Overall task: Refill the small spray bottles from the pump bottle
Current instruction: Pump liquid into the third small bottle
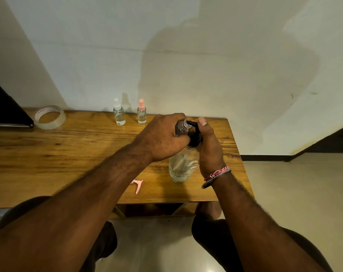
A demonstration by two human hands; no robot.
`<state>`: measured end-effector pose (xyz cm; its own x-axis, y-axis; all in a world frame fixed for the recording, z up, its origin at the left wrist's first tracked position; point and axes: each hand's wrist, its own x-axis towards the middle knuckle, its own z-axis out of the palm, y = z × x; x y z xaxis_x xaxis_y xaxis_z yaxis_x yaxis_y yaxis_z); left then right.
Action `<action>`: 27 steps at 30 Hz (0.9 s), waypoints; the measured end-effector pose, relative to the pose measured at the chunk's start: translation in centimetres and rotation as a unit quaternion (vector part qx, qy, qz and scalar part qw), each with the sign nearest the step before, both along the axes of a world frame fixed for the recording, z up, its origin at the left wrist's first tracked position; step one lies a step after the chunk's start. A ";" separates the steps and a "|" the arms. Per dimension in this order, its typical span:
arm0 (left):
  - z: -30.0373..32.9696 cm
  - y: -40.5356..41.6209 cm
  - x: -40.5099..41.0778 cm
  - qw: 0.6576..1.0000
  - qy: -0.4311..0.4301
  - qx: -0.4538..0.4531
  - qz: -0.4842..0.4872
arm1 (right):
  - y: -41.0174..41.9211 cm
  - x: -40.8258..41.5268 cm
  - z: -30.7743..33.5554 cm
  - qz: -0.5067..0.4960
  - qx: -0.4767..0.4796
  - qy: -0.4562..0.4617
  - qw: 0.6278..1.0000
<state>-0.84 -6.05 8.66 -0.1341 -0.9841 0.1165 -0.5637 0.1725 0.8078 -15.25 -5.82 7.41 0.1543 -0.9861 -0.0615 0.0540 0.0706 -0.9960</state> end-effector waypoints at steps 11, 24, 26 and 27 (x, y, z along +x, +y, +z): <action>-0.4 -0.2 0.3 1.000 -0.003 -0.002 -0.002 | -0.4 -0.1 0.0 -0.012 -0.005 0.015 1.000; -0.1 0.0 0.2 1.000 0.005 0.002 -0.002 | -0.1 -0.1 0.4 -0.006 0.022 0.018 1.000; 0.0 0.0 0.2 1.000 0.003 -0.002 0.000 | -0.2 -0.3 0.6 0.003 0.019 0.025 1.000; 0.0 0.0 0.3 1.000 0.002 -0.004 0.002 | -0.1 -0.3 0.8 0.010 0.016 0.030 0.999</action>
<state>-0.56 -6.01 8.64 -0.1292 -0.9836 0.1257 -0.5615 0.1770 0.8083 -15.55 -5.92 8.22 0.1689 -0.9803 -0.1024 -0.0079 0.1025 -0.9947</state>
